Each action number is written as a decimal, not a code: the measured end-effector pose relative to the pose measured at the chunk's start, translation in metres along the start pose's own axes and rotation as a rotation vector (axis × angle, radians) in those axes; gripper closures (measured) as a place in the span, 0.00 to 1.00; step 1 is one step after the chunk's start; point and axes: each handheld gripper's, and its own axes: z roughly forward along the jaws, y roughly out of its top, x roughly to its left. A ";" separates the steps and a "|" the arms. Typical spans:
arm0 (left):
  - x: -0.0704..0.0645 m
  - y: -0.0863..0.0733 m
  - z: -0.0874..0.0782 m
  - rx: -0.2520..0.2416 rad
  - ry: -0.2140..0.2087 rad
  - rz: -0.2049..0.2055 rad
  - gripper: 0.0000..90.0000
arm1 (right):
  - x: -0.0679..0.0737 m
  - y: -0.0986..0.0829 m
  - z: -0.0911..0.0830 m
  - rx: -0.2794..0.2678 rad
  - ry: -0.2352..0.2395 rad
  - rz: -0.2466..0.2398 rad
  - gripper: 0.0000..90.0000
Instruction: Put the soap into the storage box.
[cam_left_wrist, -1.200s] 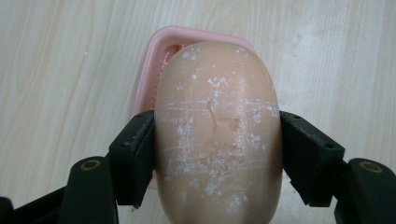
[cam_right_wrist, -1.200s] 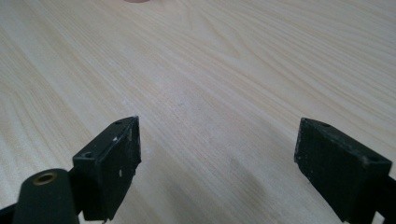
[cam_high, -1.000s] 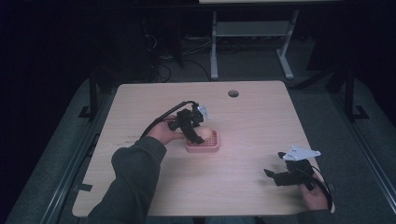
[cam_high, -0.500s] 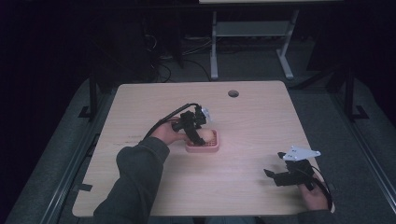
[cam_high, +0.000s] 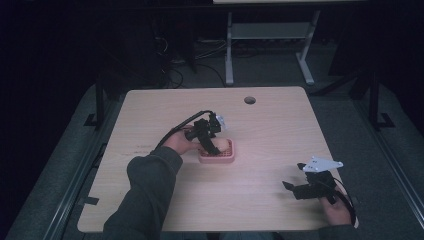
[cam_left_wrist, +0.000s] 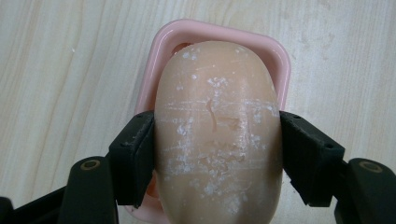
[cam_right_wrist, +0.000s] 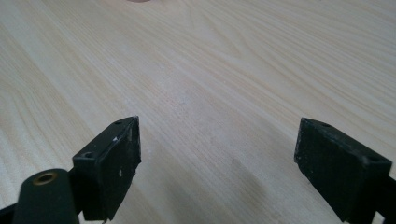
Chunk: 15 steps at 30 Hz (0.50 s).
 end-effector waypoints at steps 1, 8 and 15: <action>0.000 0.000 0.000 0.002 -0.001 -0.002 0.36 | 0.000 0.000 0.000 0.000 0.000 0.000 0.16; 0.003 0.000 0.004 0.007 -0.007 -0.002 0.36 | 0.000 0.000 0.000 0.002 0.000 -0.001 0.16; 0.004 0.000 0.007 0.013 -0.012 -0.007 0.36 | 0.000 0.000 0.000 0.003 0.000 0.001 0.16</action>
